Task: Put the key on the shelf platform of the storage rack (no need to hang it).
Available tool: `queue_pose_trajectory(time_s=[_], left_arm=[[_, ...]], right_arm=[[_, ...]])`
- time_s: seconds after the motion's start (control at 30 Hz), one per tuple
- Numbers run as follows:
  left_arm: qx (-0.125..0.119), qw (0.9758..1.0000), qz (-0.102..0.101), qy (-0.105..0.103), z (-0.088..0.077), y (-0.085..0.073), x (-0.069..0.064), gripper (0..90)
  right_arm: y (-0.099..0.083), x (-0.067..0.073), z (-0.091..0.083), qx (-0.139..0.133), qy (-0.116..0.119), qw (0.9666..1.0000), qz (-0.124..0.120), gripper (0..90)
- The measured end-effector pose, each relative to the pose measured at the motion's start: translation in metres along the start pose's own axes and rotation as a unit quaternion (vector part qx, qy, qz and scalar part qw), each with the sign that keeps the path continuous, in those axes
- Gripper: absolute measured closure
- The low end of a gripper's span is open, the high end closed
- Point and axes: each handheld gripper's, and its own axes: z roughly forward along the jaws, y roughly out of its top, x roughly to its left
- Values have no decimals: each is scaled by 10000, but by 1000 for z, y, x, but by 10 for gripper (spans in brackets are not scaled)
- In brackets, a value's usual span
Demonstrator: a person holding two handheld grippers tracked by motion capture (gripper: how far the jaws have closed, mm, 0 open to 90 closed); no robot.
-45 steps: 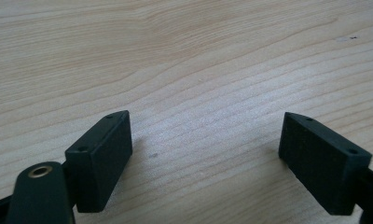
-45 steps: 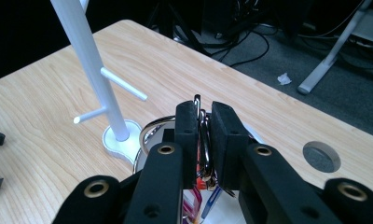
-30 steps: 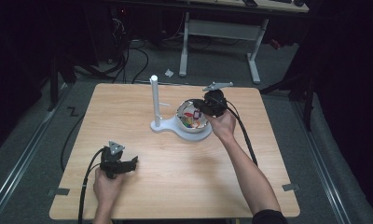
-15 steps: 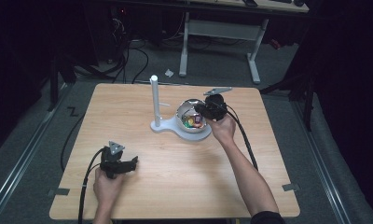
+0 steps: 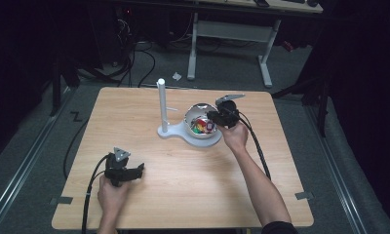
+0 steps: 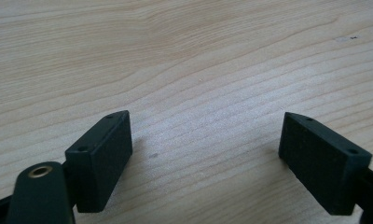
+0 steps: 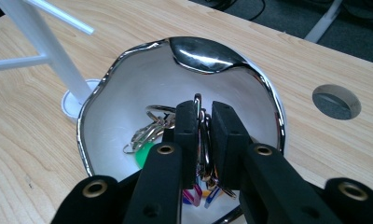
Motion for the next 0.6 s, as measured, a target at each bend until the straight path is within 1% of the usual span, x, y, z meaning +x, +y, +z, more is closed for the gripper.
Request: queue_pose_trajectory(time_s=[0.13, 0.2, 0.33, 0.37, 0.43, 0.6], left_arm=[[-2, 10000, -2, 1, 0, 0, 0, 178], [2, 10000, 3, -2, 0, 0, 0, 178], [-3, 10000, -3, 0, 0, 0, 0, 178], [-3, 10000, -2, 0, 0, 0, 0, 178], [3, 10000, 3, -2, 0, 0, 0, 178], [4, 10000, 4, -5, 0, 0, 0, 178]], right_arm=[[-2, -2, 2, 31, -29, 10000, 49, 818], [-2, -2, 3, 48, -44, 10000, 3, 818], [-2, -2, 4, 27, -50, 10000, 33, 813], [-2, -2, 4, 26, -44, 10000, 35, 807], [-2, -2, 3, 33, -32, 10000, 59, 753], [-3, -2, -2, 17, -44, 10000, 21, 722]])
